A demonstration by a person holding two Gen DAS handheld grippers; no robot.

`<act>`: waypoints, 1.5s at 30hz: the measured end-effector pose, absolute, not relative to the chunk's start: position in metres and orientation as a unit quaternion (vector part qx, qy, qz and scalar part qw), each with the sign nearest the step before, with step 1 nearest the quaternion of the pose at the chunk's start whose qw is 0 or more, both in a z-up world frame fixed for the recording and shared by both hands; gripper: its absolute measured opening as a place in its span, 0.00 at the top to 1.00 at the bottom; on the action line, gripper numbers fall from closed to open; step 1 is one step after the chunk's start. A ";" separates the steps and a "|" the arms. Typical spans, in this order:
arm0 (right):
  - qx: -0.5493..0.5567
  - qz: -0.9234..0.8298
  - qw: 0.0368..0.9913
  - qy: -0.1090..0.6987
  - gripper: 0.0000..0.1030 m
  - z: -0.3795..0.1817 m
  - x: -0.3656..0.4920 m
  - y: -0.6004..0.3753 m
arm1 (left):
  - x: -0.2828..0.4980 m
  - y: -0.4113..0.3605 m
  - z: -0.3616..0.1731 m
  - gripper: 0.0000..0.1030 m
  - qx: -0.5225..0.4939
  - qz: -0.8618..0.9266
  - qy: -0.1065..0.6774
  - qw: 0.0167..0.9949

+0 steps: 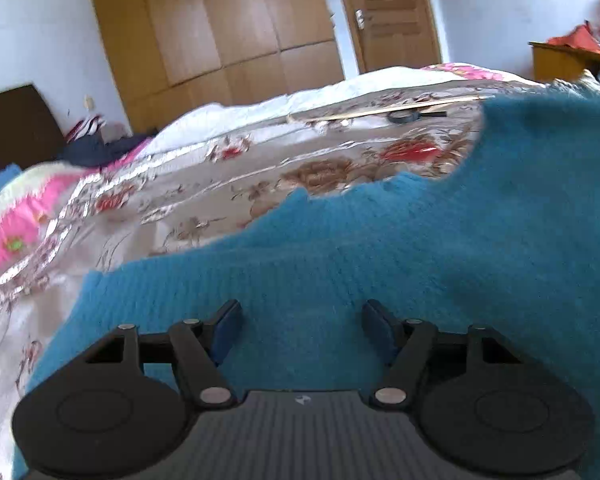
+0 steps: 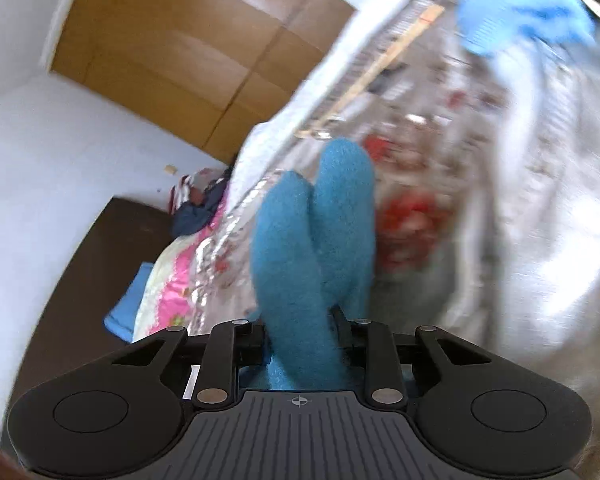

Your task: Fold small clothes

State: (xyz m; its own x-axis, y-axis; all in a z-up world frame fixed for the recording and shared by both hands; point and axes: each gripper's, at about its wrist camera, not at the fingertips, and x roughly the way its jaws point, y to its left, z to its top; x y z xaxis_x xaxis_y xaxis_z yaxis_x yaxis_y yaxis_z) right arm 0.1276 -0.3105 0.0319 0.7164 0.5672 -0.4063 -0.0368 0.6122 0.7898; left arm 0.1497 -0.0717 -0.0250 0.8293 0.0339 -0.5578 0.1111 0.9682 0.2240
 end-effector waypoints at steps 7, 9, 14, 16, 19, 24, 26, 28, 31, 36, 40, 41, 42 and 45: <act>0.311 0.176 0.872 0.335 0.75 0.079 0.133 -0.227 | 0.147 -0.048 -0.022 0.38 0.069 -0.065 0.293 0.951; 0.289 0.175 0.878 0.338 0.75 0.086 0.134 -0.208 | 0.145 -0.023 -0.006 0.38 0.019 -0.084 0.315 0.945; 0.254 0.176 0.883 0.352 0.75 0.082 0.143 -0.155 | 0.120 0.038 0.006 0.38 -0.013 -0.059 0.341 0.938; 0.231 0.184 0.882 0.366 0.76 0.079 0.145 -0.130 | 0.117 0.049 -0.007 0.38 -0.025 -0.072 0.349 0.934; 0.182 0.202 0.884 0.380 0.76 0.078 0.143 -0.093 | 0.123 0.054 -0.008 0.38 -0.055 -0.073 0.360 0.929; 0.138 0.206 0.888 0.388 0.76 0.068 0.142 -0.056 | 0.114 0.066 -0.003 0.45 -0.068 -0.078 0.368 0.924; 0.123 0.205 0.889 0.391 0.76 0.065 0.139 -0.050 | 0.106 0.075 0.002 0.50 -0.077 -0.075 0.373 0.921; 0.110 0.202 0.890 0.395 0.76 0.063 0.137 -0.043 | 0.091 0.085 0.008 0.50 -0.093 -0.077 0.374 0.920; 0.092 0.198 0.890 0.401 0.75 0.058 0.137 -0.030 | 0.071 0.100 0.010 0.49 -0.126 -0.077 0.373 0.916; 0.037 0.207 0.889 0.407 0.71 0.053 0.133 -0.003 | 0.061 0.120 0.009 0.49 -0.175 -0.078 0.376 0.906; 0.024 0.246 0.873 0.421 0.40 0.053 0.129 0.009 | 0.054 0.125 0.009 0.49 -0.184 -0.073 0.378 0.904; 0.030 0.259 0.869 0.421 0.38 0.056 0.127 0.010 | 0.052 0.127 0.010 0.49 -0.188 -0.071 0.376 0.905; 0.034 0.272 0.865 0.419 0.38 0.058 0.126 0.009 | 0.048 0.130 0.011 0.49 -0.194 -0.069 0.373 0.905; 0.056 0.306 0.851 0.424 0.38 0.068 0.126 0.000 | 0.035 0.144 0.015 0.47 -0.226 -0.063 0.358 0.904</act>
State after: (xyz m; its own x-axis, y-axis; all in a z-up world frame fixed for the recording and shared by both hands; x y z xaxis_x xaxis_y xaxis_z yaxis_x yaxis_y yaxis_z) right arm 0.1256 0.0004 0.0677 0.4531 0.5680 -0.6871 -0.4737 0.8063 0.3541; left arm 0.0350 0.1436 0.0147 0.7355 -0.2758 -0.6188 -0.0475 0.8901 -0.4533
